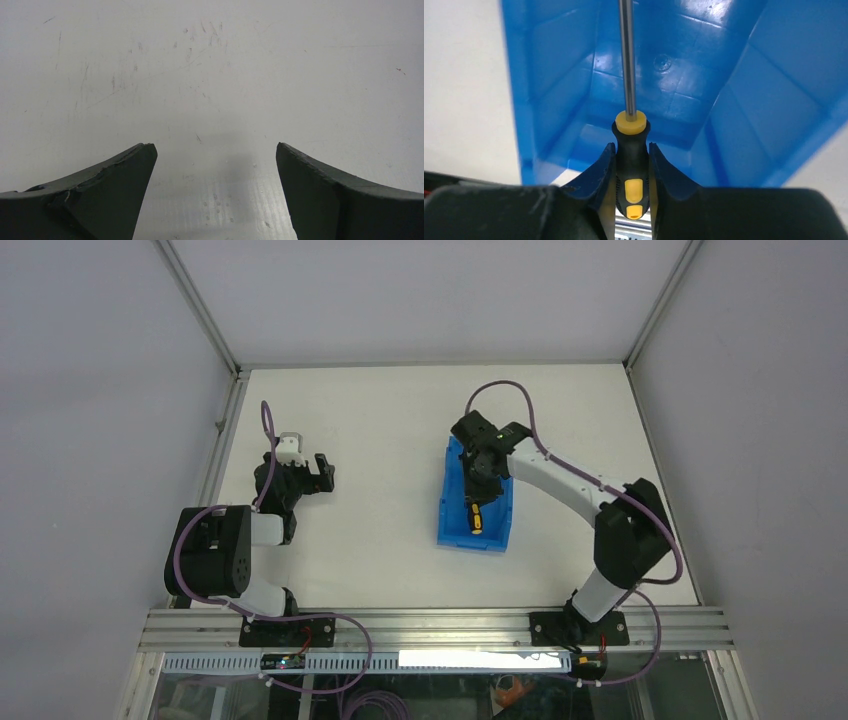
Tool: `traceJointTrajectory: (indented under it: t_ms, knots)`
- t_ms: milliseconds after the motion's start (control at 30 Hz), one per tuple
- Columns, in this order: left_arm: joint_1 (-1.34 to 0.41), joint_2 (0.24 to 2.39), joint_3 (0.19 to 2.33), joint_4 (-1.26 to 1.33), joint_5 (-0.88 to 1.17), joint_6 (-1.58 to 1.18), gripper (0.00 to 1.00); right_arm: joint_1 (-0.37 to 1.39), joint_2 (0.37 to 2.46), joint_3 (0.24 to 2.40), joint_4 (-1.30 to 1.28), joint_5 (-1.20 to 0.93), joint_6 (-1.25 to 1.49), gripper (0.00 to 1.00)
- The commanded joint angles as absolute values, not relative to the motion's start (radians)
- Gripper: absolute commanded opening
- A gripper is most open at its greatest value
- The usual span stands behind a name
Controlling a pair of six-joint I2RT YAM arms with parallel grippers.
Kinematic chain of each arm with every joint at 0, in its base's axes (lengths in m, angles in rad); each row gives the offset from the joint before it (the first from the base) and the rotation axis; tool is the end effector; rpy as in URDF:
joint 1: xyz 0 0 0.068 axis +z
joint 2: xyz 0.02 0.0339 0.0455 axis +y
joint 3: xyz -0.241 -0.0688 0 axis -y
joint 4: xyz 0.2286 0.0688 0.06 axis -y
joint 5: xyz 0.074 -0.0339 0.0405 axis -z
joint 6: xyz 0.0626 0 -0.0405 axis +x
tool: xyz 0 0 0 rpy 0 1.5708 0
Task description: Put the screwdriver in the bin
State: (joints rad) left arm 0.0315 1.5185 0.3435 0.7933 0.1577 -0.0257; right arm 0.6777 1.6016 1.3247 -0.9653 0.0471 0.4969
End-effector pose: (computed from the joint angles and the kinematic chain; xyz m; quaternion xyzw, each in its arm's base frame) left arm 0.2771 -0.0011 0.1158 0.0205 0.8268 -0.0636 0.5586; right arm 0.2416 0.1907 0.2204 -0.0852 0.9826 0.0713 0.1490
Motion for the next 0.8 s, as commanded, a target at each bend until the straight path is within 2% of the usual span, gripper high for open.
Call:
traceJointTrajectory:
  t_ms: [0,100,200,300,367,433,467,567,767]
  knots:
    - [0.023,1.507,0.36,0.848,0.163,-0.026,0.99,0.701,1.673,1.295,-0.842,0.089,0.526,0.0]
    - [0.023,1.507,0.361,0.849,0.163,-0.026,0.99,0.707,1.739,1.277,-0.827,0.153,0.55,0.0]
    - [0.023,1.506,0.36,0.848,0.163,-0.026,0.99,0.714,1.795,1.269,-0.802,0.183,0.564,0.07]
    - [0.023,1.507,0.36,0.849,0.163,-0.026,0.99,0.721,1.819,1.271,-0.789,0.205,0.574,0.22]
    - [0.022,1.507,0.36,0.849,0.163,-0.026,0.99,0.724,1.817,1.277,-0.792,0.232,0.581,0.28]
    - [0.023,1.507,0.361,0.849,0.163,-0.026,0.99,0.727,1.801,1.281,-0.799,0.251,0.585,0.41]
    - [0.022,1.506,0.361,0.849,0.163,-0.026,0.99,0.728,1.792,1.285,-0.806,0.257,0.586,0.43]
    - [0.022,1.506,0.36,0.849,0.163,-0.026,0.99,0.737,1.744,1.307,-0.841,0.289,0.587,0.47]
    - [0.022,1.506,0.36,0.849,0.163,-0.026,0.99,0.751,1.584,1.376,-0.926,0.354,0.566,0.46]
